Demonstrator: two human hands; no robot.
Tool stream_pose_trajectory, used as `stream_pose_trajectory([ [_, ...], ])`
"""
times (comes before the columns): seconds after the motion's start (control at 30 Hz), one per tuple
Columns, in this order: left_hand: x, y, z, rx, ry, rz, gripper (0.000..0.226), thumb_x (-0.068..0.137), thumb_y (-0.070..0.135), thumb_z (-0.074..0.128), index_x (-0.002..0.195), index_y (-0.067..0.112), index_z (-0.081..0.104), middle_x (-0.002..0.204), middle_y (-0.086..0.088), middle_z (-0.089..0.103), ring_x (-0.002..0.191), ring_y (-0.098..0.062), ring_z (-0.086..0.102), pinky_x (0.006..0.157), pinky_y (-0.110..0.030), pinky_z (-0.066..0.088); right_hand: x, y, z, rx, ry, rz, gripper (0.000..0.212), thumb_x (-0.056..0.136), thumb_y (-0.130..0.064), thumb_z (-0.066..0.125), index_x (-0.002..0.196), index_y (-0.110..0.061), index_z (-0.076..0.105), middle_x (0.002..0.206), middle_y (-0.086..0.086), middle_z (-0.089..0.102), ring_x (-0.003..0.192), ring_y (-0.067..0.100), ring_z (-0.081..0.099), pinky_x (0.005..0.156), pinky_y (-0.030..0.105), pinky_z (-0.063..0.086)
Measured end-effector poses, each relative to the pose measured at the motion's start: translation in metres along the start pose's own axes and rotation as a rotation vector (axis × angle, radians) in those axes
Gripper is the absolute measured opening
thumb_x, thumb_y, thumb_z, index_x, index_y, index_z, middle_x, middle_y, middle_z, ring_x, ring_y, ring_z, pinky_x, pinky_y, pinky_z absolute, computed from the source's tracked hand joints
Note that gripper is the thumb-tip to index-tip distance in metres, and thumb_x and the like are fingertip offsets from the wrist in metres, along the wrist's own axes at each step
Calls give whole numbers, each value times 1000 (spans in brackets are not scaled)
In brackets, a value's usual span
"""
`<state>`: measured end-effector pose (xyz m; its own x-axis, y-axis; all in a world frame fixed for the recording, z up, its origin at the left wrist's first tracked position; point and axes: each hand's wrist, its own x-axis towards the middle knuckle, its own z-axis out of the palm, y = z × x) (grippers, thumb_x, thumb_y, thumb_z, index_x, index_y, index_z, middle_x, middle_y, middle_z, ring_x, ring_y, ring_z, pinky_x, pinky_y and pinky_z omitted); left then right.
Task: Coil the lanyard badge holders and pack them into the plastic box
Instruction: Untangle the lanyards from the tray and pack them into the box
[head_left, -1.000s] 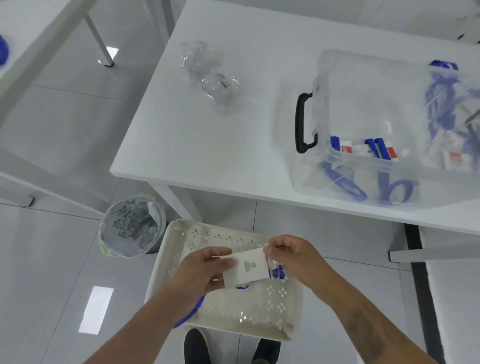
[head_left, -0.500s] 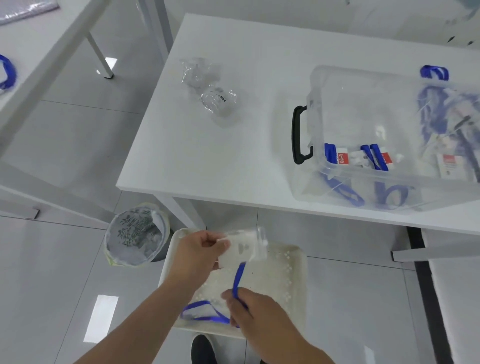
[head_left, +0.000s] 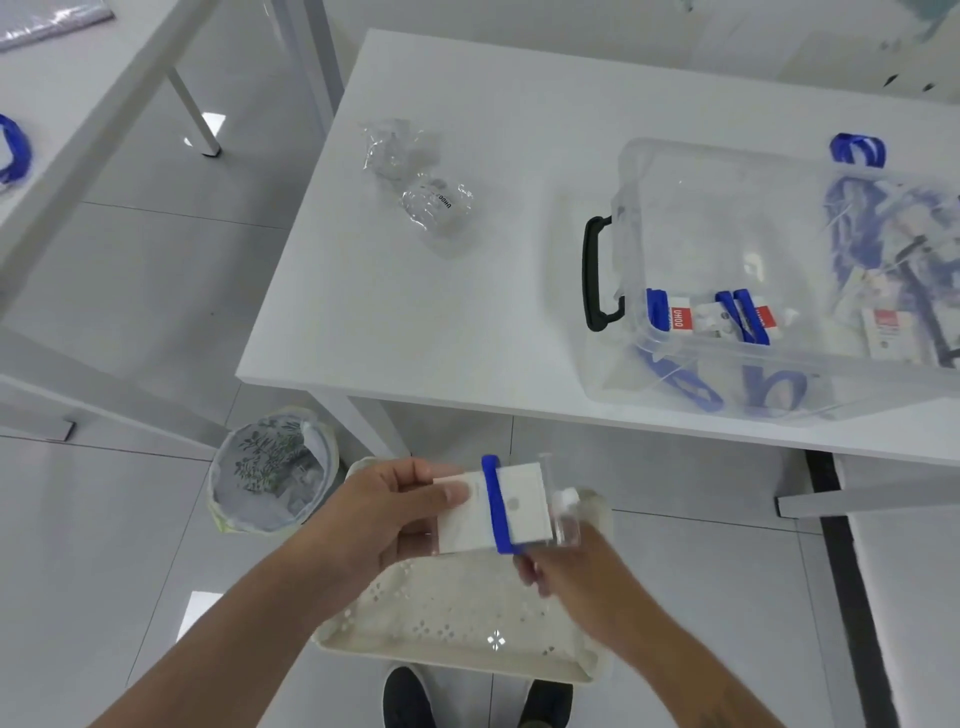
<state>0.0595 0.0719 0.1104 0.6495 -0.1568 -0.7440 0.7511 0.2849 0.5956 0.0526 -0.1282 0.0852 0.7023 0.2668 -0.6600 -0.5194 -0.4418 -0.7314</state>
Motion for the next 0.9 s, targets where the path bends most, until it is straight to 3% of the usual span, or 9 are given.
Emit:
stream_pose_trajectory([
  [0.17, 4, -12, 6, 524, 339, 212, 0, 87, 19, 73, 87, 19, 73, 82, -2, 76, 80, -22, 72, 75, -36, 61, -42, -9, 24, -625, -24, -216, 29, 102, -46, 35, 116, -36, 58, 112, -21, 59, 102, 5, 58, 91, 19, 46],
  [0.3, -2, -12, -1, 822, 240, 281, 6, 85, 25, 74, 81, 30, 73, 81, 17, 73, 75, -1, 66, 68, -15, 51, -45, -41, -2, -690, 5, -369, 23, 98, -47, 45, 112, -39, 62, 100, -17, 54, 89, 0, 52, 81, 19, 41],
  [0.37, -7, -9, -4, 810, 80, 175, 5, 84, 24, 76, 81, 27, 75, 78, 12, 75, 69, -2, 65, 65, -16, 51, -37, -50, -21, -553, 63, -358, 13, 93, -43, 58, 99, -41, 70, 92, -24, 62, 86, -5, 56, 76, 12, 40],
  [0.47, -17, 0, -7, 514, -96, 40, 5, 82, 14, 77, 80, 18, 76, 74, -3, 71, 67, -13, 61, 65, -24, 53, -20, -49, -38, -201, 76, -245, 8, 86, -32, 72, 83, -38, 76, 85, -19, 72, 80, 0, 66, 73, 11, 47],
  [0.57, -21, 2, -4, 144, -105, 16, 7, 74, 11, 78, 74, 18, 75, 88, -16, 73, 78, -25, 68, 72, -36, 60, -14, -33, -30, -93, 74, -146, 24, 87, -11, 68, 72, -27, 76, 71, -8, 71, 70, 13, 62, 69, 29, 48],
  [0.63, -21, -1, 0, -2, -16, 42, 10, 71, 13, 78, 80, 12, 74, 97, -20, 73, 85, -30, 69, 76, -39, 61, -24, -21, -13, -114, 98, -83, 29, 88, -9, 57, 65, -23, 68, 56, -12, 59, 59, 12, 48, 58, 30, 37],
  [0.7, -20, -5, 5, 67, 151, 109, 11, 80, 11, 75, 90, 7, 72, 95, -18, 74, 82, -26, 70, 71, -35, 60, -43, -19, 7, -185, 70, -88, 28, 97, -22, 53, 76, -34, 67, 62, -18, 57, 59, 4, 49, 60, 18, 38],
  [0.8, -25, -7, 8, 280, 348, 213, 4, 86, 12, 73, 90, 10, 72, 84, -9, 76, 78, -28, 72, 68, -37, 62, -65, -28, 24, -498, 18, -209, 29, 102, -38, 39, 123, -40, 59, 108, -16, 57, 99, 2, 56, 88, 14, 42],
  [0.9, -35, -1, 9, 537, 345, 278, 5, 84, 18, 75, 80, 19, 72, 78, 2, 75, 73, -25, 71, 70, -44, 61, -78, -50, 17, -774, 83, -328, 30, 101, -44, 35, 117, -36, 59, 109, -11, 53, 90, 6, 51, 74, 15, 39],
])
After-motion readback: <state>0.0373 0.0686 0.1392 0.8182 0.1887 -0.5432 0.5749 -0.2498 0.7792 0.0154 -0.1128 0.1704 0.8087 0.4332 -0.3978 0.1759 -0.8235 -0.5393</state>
